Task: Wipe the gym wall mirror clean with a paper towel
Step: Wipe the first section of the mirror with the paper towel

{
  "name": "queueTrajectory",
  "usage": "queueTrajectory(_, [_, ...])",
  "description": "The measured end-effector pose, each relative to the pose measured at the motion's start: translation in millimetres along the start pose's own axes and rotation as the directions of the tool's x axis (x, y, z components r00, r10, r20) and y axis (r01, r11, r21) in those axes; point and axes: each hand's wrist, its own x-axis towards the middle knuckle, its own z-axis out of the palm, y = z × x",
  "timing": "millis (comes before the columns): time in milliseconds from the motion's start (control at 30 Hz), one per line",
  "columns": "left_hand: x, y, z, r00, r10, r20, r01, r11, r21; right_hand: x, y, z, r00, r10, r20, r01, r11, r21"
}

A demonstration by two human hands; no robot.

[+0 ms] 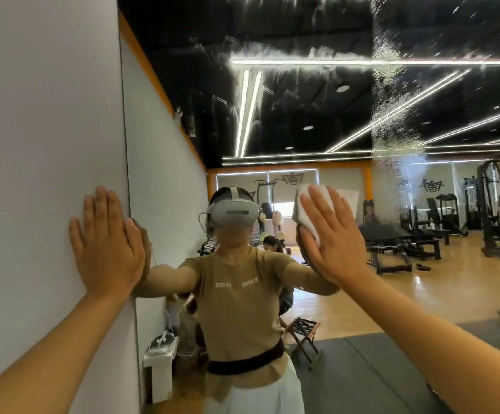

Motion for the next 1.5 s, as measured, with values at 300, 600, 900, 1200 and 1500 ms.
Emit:
queueTrajectory(300, [-14,15,-16,0.988,-0.087,0.127,0.093,0.995,-0.047,84,29,-9,0.984,0.135,-0.115,-0.126,0.989,0.082])
queueTrajectory(600, [-36,25,-23,0.985,-0.074,0.158,0.089,0.992,-0.086,-18,25,-8,0.995,0.103,-0.004,-0.103,0.994,0.037])
queueTrajectory(900, [-54,35,-13,0.979,-0.122,0.166,0.141,0.984,-0.11,83,56,-36,0.942,0.332,0.051,-0.333,0.943,0.009])
queueTrajectory(1200, [-68,22,-15,0.969,-0.066,0.237,0.087,0.993,-0.078,41,49,-23,0.947,0.322,0.025,-0.322,0.945,0.047])
queueTrajectory(1500, [-114,24,-19,0.959,-0.036,0.28,0.079,0.986,-0.145,-132,29,-18,0.972,0.149,0.183,-0.139,0.988,-0.068])
